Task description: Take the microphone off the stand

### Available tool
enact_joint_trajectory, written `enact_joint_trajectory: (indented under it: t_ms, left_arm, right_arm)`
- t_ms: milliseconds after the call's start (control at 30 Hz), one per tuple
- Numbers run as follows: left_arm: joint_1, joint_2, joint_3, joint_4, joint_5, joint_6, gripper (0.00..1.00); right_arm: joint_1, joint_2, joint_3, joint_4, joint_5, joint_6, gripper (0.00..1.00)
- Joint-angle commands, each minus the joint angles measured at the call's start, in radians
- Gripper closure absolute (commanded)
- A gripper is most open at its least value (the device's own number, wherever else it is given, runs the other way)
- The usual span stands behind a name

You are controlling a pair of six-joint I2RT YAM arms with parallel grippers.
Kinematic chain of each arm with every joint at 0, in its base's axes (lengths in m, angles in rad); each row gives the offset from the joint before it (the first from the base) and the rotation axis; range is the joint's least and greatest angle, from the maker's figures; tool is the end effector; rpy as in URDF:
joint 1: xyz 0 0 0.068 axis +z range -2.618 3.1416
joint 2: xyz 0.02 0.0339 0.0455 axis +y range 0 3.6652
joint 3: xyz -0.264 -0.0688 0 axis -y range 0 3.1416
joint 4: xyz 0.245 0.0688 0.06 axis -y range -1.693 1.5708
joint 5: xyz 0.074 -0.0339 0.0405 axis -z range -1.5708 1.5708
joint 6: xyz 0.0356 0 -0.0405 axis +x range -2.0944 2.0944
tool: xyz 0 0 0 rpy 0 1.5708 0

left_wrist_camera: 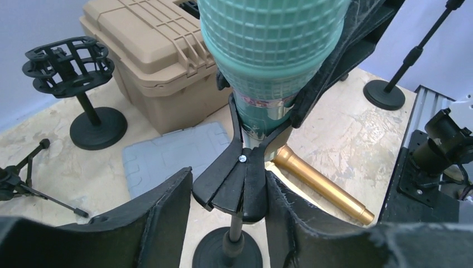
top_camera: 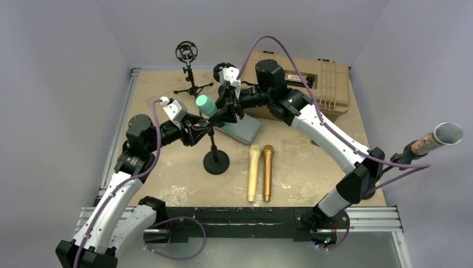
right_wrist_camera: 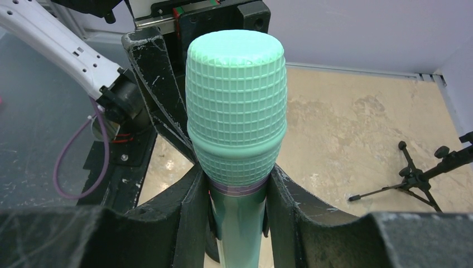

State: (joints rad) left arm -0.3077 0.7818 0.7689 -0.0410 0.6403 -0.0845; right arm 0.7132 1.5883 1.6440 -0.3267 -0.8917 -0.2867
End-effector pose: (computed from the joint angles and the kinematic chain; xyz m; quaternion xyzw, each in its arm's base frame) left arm 0.1659 -0.0750 0.3508 0.2918 0.6606 -0.3513 0.5958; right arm 0.2532 0.2557 0.4252 -0.5733 0.5053 0.4511 0.4609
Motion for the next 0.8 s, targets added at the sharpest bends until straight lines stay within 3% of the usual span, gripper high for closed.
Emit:
enact_joint_trajectory:
  t_ms: [0, 233, 600, 667, 767]
  left_arm:
    - [0.007, -0.010, 0.023, 0.023, 0.064, 0.012, 0.53]
    - [0.005, -0.031, 0.007, 0.006, 0.085, 0.005, 0.50]
    - [0.005, -0.023, 0.025, -0.052, 0.111, 0.025, 0.59]
    - [0.005, -0.010, 0.031, -0.050, 0.122, 0.028, 0.68]
    - [0.005, 0.013, 0.059, -0.091, 0.110, 0.054, 1.00]
  right_arm:
    - [0.002, 0.006, -0.012, -0.050, 0.010, 0.008, 1.00]
    - [0.003, 0.001, -0.018, -0.049, 0.014, 0.006, 1.00]
    - [0.003, 0.008, -0.011, -0.050, 0.009, 0.006, 1.00]
    - [0.003, 0.009, -0.013, -0.047, 0.007, 0.008, 1.00]
    - [0.003, 0.008, -0.017, -0.034, 0.009, 0.012, 1.00]
